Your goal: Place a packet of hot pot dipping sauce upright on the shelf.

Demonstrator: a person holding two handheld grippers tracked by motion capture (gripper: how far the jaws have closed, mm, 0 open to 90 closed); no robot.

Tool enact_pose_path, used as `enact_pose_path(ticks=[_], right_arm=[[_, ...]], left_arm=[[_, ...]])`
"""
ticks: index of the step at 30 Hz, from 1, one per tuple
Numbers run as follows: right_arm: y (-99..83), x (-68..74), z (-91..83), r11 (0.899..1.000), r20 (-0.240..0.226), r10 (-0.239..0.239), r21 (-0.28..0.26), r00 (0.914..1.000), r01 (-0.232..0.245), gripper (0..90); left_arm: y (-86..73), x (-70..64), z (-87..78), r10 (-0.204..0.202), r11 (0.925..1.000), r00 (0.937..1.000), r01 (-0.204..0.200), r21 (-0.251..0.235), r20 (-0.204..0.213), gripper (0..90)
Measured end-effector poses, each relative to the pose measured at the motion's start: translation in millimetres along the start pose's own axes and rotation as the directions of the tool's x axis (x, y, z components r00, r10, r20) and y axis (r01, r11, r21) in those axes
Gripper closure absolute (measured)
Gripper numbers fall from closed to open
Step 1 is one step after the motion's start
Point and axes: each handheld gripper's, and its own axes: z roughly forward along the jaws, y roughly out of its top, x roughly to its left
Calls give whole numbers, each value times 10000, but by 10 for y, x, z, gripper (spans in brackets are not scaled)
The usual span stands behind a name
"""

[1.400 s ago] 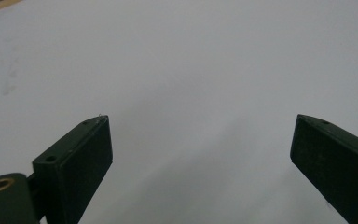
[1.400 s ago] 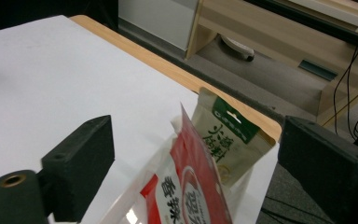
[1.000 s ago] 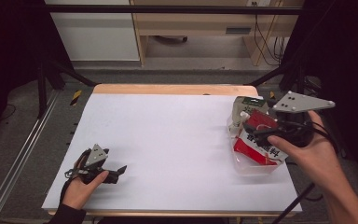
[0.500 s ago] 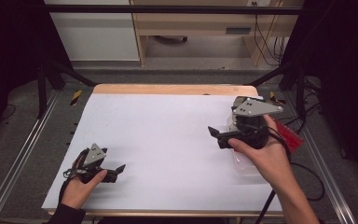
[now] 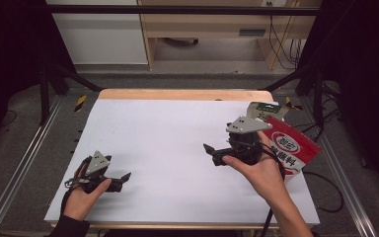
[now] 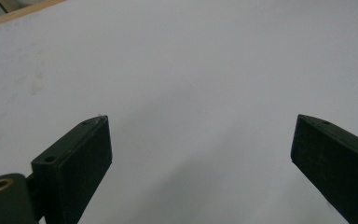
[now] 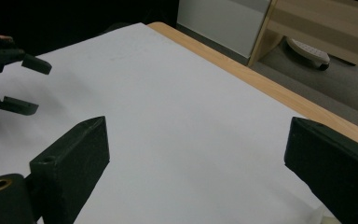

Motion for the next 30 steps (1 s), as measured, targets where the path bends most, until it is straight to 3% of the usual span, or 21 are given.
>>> enact_pose_path(ticks=[16,30], right_arm=[[-328,192,274,9986,-260,87,515,9996,-73,73],[-624,259,406,9955,-317,356,892,9989,-327,73]], left_arm=[[1,19,-21,24,10000,10000,-25,-50,-47,49],[0,16,-20,22,10000,10000,-22,-61,-40,49]])
